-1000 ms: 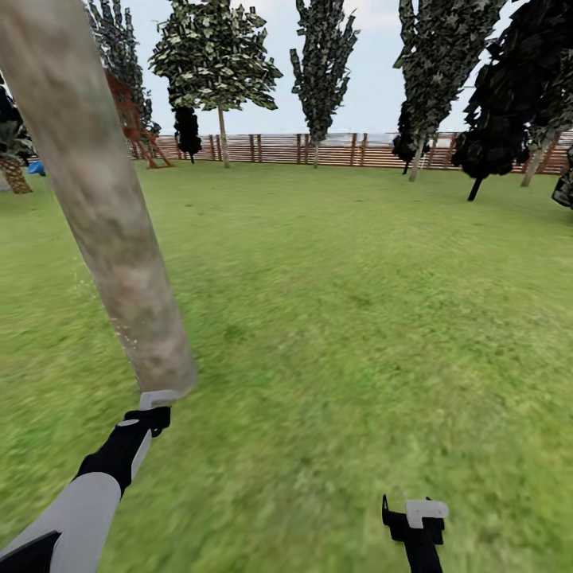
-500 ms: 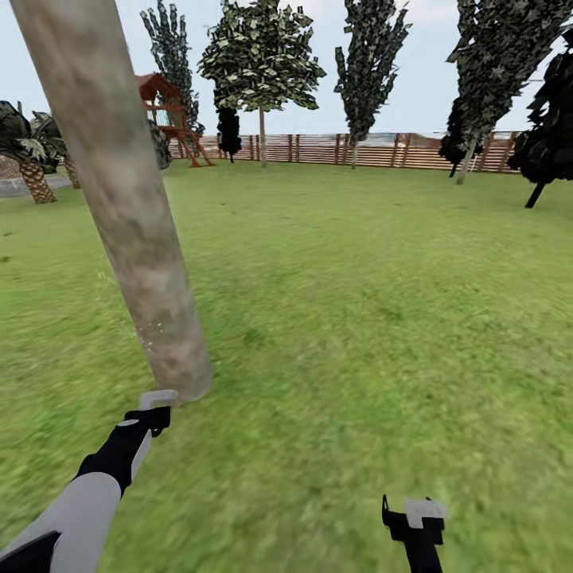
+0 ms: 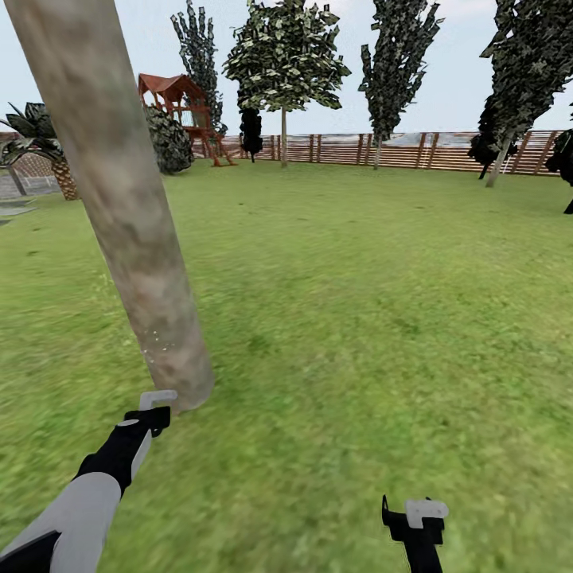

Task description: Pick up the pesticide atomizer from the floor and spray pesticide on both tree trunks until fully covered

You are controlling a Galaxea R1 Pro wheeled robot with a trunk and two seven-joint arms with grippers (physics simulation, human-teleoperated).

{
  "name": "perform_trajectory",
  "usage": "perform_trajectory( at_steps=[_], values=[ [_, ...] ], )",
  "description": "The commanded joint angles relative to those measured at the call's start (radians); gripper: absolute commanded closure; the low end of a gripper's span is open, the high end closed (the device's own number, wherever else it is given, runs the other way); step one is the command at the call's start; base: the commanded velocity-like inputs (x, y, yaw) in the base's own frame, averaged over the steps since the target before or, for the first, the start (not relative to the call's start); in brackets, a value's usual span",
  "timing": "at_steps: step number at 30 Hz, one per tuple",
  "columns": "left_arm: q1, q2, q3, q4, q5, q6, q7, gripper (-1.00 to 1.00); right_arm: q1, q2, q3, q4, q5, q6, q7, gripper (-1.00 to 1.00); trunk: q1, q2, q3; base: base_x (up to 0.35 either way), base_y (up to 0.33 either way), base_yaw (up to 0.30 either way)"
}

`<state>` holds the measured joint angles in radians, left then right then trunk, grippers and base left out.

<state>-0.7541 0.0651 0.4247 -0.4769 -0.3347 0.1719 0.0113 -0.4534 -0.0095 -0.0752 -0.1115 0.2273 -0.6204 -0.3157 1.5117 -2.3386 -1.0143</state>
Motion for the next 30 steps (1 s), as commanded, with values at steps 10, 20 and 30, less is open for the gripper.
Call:
perform_trajectory(
  at_steps=[10,20,30],
  values=[
    [-0.001,-0.001,0.003,-0.002,-0.006,0.004,-0.001,1.00,-0.001,0.000,-0.008,0.001,0.010,-0.002,-0.003,-1.00,0.000,0.000,-0.001,0.053,-0.251,0.019],
    [-0.001,-0.001,0.005,-0.003,-0.006,0.004,-0.001,1.00,-0.001,0.000,-0.008,0.001,0.011,-0.002,-0.002,-1.00,0.000,0.000,-0.001,0.038,-0.269,0.254],
    [-0.001,-0.001,0.004,-0.002,-0.006,0.004,-0.001,1.00,-0.001,0.000,-0.008,0.001,0.011,-0.002,-0.002,-1.00,0.000,0.000,-0.001,0.161,-0.245,0.274]
  ],
)
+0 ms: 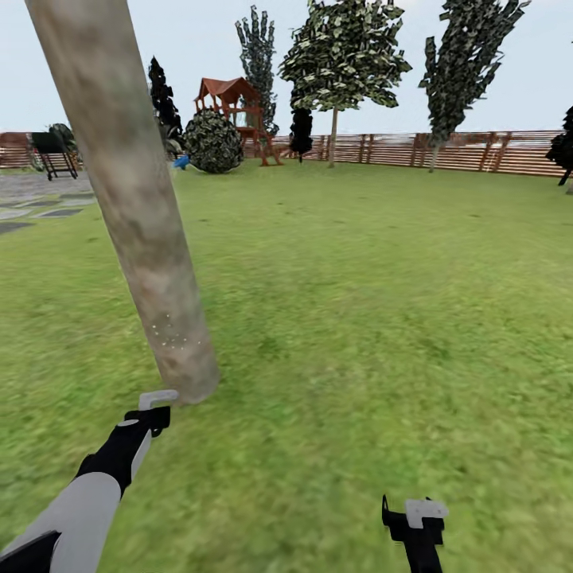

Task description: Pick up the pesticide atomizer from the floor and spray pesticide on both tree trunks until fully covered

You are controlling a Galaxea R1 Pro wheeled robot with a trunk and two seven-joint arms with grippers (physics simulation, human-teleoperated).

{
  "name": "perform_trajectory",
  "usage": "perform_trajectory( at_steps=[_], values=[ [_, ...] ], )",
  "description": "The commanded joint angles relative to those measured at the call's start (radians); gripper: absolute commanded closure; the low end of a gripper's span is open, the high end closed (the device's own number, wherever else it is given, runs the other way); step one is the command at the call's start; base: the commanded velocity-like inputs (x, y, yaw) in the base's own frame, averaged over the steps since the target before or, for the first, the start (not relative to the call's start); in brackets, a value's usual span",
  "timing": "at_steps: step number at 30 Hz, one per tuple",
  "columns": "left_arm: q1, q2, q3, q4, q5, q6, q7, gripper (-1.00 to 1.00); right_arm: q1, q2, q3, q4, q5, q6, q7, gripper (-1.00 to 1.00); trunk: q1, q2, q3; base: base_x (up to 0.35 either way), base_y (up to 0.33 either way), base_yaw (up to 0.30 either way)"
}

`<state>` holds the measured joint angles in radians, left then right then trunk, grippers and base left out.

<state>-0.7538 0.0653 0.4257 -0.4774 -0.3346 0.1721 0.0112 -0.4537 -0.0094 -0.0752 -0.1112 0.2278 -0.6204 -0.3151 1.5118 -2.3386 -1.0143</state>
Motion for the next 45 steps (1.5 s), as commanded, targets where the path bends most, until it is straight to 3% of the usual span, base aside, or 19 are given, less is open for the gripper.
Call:
perform_trajectory(
  at_steps=[1,13,17,21,23,24,27,29,34,37,39,43,45],
  values=[
    [-0.001,-0.001,0.004,-0.001,-0.006,0.004,0.000,1.00,0.000,0.000,-0.008,0.001,0.010,-0.002,-0.003,-1.00,0.000,0.000,-0.001,0.099,-0.259,0.261],
    [-0.015,0.009,-0.008,-0.019,-0.008,0.002,-0.028,1.00,0.000,-0.001,-0.009,0.001,0.010,-0.004,-0.004,-1.00,0.000,0.000,-0.001,0.010,-0.100,0.073],
    [-0.030,0.030,-0.011,-0.042,-0.014,0.006,-0.131,1.00,0.000,-0.001,-0.009,0.001,0.010,-0.003,-0.003,-1.00,0.000,0.000,-0.001,0.000,0.000,0.000],
    [-0.068,0.121,-0.010,-0.055,-0.017,0.017,-0.300,1.00,0.000,-0.001,-0.009,0.001,0.010,-0.002,-0.002,-1.00,0.000,0.000,-0.001,0.000,0.000,0.000],
    [-0.076,0.142,-0.013,-0.056,-0.018,0.018,-0.373,1.00,0.000,-0.001,-0.008,0.001,0.010,-0.002,-0.002,-1.00,0.000,0.000,-0.001,0.000,0.000,0.000],
    [-0.077,0.138,-0.030,-0.056,-0.018,0.018,-0.384,1.00,0.000,-0.001,-0.008,0.001,0.011,-0.002,-0.002,-1.00,0.000,0.000,-0.001,0.000,0.000,0.000],
    [-0.083,0.115,-0.145,-0.060,-0.013,0.022,-0.391,1.00,0.000,-0.001,-0.009,0.001,0.010,-0.002,-0.002,-1.00,0.000,0.000,-0.001,0.000,0.000,0.000],
    [-0.101,0.115,-0.174,-0.064,-0.010,0.022,-0.393,1.00,0.000,-0.001,-0.009,0.001,0.010,-0.002,-0.002,-1.00,0.000,0.000,-0.001,0.000,0.000,0.000],
    [-0.137,0.141,-0.179,-0.066,-0.008,0.023,-0.394,1.00,0.000,-0.001,-0.008,0.001,0.011,-0.002,-0.002,-1.00,0.000,0.000,-0.001,-0.165,0.000,0.000],
    [-0.146,0.151,-0.180,-0.070,-0.009,0.065,-0.396,1.00,0.000,-0.001,-0.008,0.001,0.011,-0.002,-0.002,-1.00,0.000,0.000,-0.001,-0.050,0.000,0.000],
    [-0.198,0.162,-0.184,-0.065,-0.011,0.134,-0.400,1.00,0.000,-0.001,-0.009,0.001,0.011,-0.002,-0.002,-1.00,0.000,0.000,-0.001,-0.006,0.000,0.000],
    [-0.296,0.214,-0.184,-0.059,-0.014,0.161,-0.454,1.00,0.000,-0.001,-0.009,0.001,0.011,-0.002,-0.002,-1.00,0.000,0.000,-0.001,-0.001,0.000,0.000],
    [-0.309,0.223,-0.186,-0.058,-0.015,0.162,-0.463,1.00,0.000,-0.001,-0.009,0.001,0.011,-0.002,-0.002,-1.00,0.000,0.000,-0.001,0.000,0.000,0.000]
  ],
)
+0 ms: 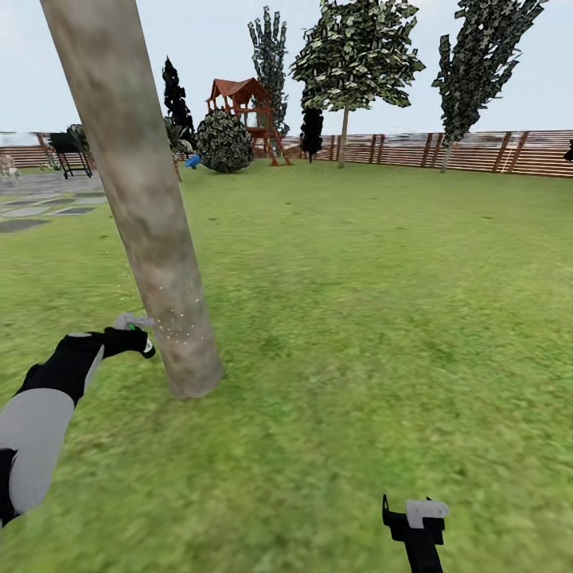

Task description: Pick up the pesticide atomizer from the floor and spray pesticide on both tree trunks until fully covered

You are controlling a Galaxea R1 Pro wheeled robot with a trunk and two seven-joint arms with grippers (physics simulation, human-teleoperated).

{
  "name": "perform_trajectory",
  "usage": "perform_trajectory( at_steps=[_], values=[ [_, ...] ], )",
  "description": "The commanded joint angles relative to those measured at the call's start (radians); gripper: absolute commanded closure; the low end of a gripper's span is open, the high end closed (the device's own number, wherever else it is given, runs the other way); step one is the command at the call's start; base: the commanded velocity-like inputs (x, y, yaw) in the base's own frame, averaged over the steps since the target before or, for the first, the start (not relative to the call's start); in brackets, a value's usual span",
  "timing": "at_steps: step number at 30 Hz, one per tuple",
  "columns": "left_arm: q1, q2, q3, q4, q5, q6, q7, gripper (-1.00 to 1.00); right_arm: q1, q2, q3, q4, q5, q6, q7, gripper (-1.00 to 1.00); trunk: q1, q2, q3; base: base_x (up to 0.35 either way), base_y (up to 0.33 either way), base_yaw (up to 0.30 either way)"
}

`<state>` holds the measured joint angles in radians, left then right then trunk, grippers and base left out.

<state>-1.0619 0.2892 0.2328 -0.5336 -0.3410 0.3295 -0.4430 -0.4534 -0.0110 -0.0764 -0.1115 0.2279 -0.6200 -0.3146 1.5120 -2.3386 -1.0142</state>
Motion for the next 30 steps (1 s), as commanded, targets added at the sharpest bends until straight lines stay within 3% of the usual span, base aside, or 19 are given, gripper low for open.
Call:
perform_trajectory(
  at_steps=[1,5,8,12,15,23,27,30],
  values=[
    [-0.001,0.002,0.005,-0.001,-0.008,0.004,-0.011,1.00,-0.001,0.000,-0.008,0.001,0.010,-0.003,-0.003,-1.00,0.000,0.000,-0.001,0.000,0.000,0.000],
    [0.015,0.032,0.004,0.037,-0.007,-0.014,-0.016,1.00,-0.001,0.000,-0.007,0.001,0.011,-0.003,-0.003,-1.00,0.000,0.000,-0.001,0.000,0.000,0.000],
    [0.024,0.035,0.003,0.085,-0.005,-0.042,-0.017,1.00,-0.001,0.000,-0.006,0.001,0.011,-0.003,-0.003,-1.00,0.000,0.000,-0.001,0.000,0.000,0.000],
    [0.019,0.040,0.002,0.082,-0.008,-0.034,-0.023,1.00,-0.001,0.000,-0.006,0.001,0.011,-0.003,-0.003,-1.00,0.000,0.000,-0.001,0.000,0.000,0.000],
    [0.012,0.059,0.005,0.080,-0.012,-0.027,-0.081,1.00,-0.001,0.000,-0.007,0.001,0.011,-0.003,-0.003,-1.00,0.000,0.000,-0.001,0.194,0.000,0.000],
    [-0.005,0.067,0.002,0.077,-0.013,-0.022,-0.095,1.00,-0.001,0.000,-0.007,0.001,0.011,-0.003,-0.003,-1.00,0.000,0.000,-0.001,0.136,0.000,0.000],
    [-0.027,0.077,0.002,0.023,-0.014,-0.001,-0.095,1.00,-0.001,0.000,-0.007,0.001,0.011,-0.003,-0.003,-1.00,0.000,0.000,-0.001,0.001,0.000,0.000],
    [-0.036,0.081,0.002,-0.039,-0.013,0.052,-0.096,1.00,-0.001,0.000,-0.007,0.001,0.011,-0.003,-0.003,-1.00,0.000,0.000,-0.001,0.000,0.000,0.000]
  ],
)
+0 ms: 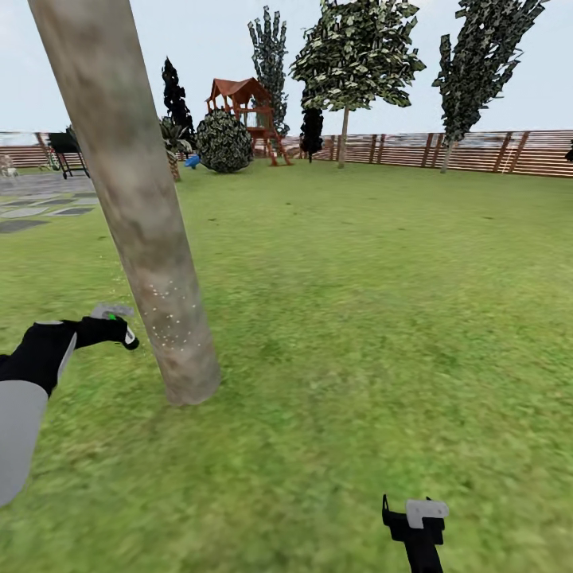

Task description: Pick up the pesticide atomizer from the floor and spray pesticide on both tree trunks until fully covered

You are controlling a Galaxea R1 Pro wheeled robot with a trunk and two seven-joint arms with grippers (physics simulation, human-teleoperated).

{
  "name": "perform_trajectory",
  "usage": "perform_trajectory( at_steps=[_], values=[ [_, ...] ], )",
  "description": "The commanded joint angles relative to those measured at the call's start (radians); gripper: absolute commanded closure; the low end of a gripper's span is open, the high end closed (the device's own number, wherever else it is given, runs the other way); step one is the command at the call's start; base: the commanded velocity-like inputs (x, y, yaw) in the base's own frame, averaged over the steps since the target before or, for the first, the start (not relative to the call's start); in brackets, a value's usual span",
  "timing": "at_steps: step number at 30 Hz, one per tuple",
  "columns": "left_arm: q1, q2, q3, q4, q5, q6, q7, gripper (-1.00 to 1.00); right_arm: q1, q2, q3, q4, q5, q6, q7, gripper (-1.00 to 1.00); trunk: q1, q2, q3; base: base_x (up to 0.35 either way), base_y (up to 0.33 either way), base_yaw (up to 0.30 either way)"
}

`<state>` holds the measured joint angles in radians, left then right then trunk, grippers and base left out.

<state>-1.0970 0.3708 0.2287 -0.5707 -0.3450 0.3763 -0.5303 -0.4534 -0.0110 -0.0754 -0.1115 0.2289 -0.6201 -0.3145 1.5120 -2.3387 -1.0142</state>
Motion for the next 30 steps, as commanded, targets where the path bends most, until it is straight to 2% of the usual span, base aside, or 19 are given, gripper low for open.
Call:
perform_trajectory(
  at_steps=[1,4,8,12,17,24,30],
  values=[
    [-0.001,-0.001,0.006,-0.013,-0.009,0.008,-0.008,1.00,-0.001,0.000,-0.008,0.001,0.010,-0.003,-0.003,-1.00,0.000,0.000,-0.001,0.000,0.000,0.000],
    [0.004,0.004,0.004,-0.022,-0.011,0.010,-0.007,1.00,-0.001,0.000,-0.007,0.001,0.010,-0.003,-0.003,-1.00,0.000,0.000,-0.001,0.000,0.000,0.000],
    [0.020,0.054,0.002,-0.010,-0.008,0.003,-0.009,1.00,-0.001,0.000,-0.007,0.001,0.010,-0.003,-0.003,-1.00,0.000,0.000,-0.001,0.000,0.000,0.000],
    [0.029,0.061,0.003,-0.008,-0.009,-0.004,-0.002,1.00,-0.001,0.000,-0.007,0.001,0.010,-0.003,-0.003,-1.00,0.000,0.000,-0.001,0.000,0.000,0.000],
    [0.057,0.050,0.006,-0.004,-0.005,-0.005,0.003,1.00,-0.001,0.000,-0.007,0.001,0.009,-0.003,-0.003,-1.00,0.000,0.000,-0.001,0.000,0.000,0.117],
    [0.098,-0.021,0.008,-0.005,-0.006,-0.007,0.004,1.00,-0.001,0.000,-0.009,0.001,0.009,-0.004,-0.003,-1.00,0.000,0.000,-0.001,0.000,-0.157,0.114],
    [0.100,-0.027,0.015,-0.005,-0.003,-0.007,0.012,1.00,-0.001,0.000,-0.009,0.001,0.009,-0.004,-0.004,-1.00,0.000,0.000,-0.001,0.000,-0.268,0.002]
  ],
)
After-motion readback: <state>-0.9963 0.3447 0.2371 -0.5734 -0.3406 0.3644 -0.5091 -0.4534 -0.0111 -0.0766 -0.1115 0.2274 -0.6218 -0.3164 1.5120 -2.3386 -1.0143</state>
